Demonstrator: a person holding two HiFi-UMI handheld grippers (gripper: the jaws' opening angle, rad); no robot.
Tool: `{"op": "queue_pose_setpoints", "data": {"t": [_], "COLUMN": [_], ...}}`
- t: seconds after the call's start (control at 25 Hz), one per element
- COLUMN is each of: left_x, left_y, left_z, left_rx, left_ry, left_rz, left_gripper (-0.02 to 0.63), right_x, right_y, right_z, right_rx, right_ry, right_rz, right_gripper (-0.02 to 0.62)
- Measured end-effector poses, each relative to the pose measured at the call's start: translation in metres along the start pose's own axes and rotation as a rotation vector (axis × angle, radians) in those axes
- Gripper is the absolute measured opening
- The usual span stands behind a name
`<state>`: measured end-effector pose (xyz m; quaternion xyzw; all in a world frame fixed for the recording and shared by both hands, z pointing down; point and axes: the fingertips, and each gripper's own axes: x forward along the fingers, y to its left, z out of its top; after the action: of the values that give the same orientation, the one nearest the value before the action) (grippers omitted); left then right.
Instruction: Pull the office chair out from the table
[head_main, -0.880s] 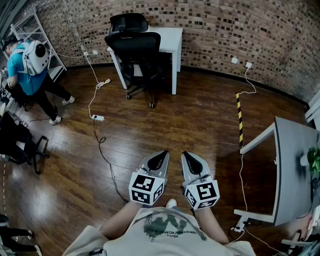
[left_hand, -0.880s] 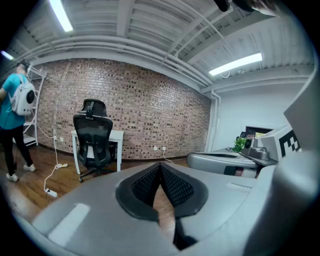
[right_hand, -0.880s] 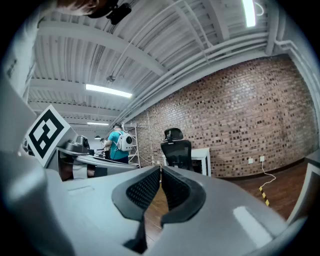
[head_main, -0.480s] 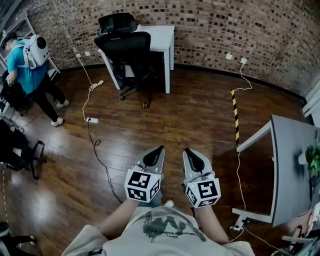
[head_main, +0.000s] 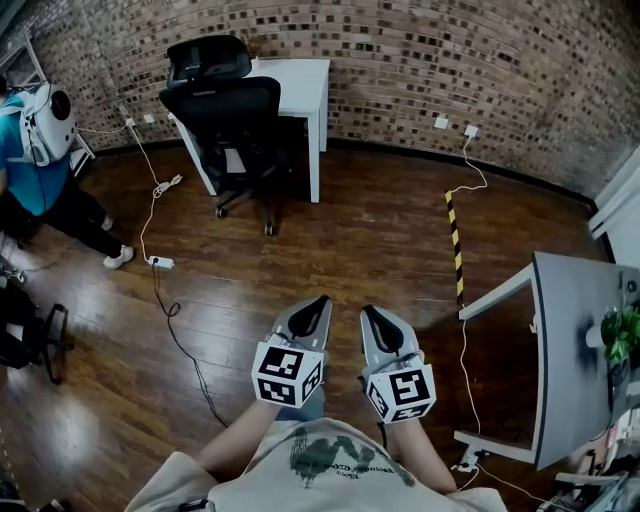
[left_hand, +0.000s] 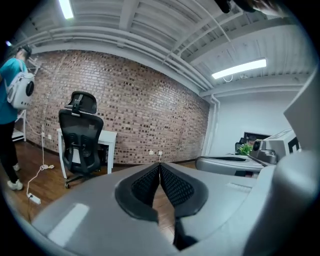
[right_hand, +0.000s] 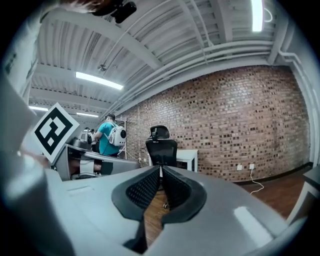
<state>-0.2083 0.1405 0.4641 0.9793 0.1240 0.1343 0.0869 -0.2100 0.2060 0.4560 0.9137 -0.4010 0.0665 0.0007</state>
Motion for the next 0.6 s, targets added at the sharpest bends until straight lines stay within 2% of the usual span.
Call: {"op": "queue_pose_setpoints", "data": {"t": [0.6], "left_x": [0.109], "left_y": [0.094], "left_z": [0.066], "left_rx": [-0.018], "left_ry": [-0.013], "left_rz": [-0.087], "left_gripper": [0.017], "right_x": [0.14], "right_y": [-0.052], "right_z": [0.033], "right_rx": [-0.024], "right_ry": [0.038], "right_rz": [-0.064], "right_gripper": [0.002]}}
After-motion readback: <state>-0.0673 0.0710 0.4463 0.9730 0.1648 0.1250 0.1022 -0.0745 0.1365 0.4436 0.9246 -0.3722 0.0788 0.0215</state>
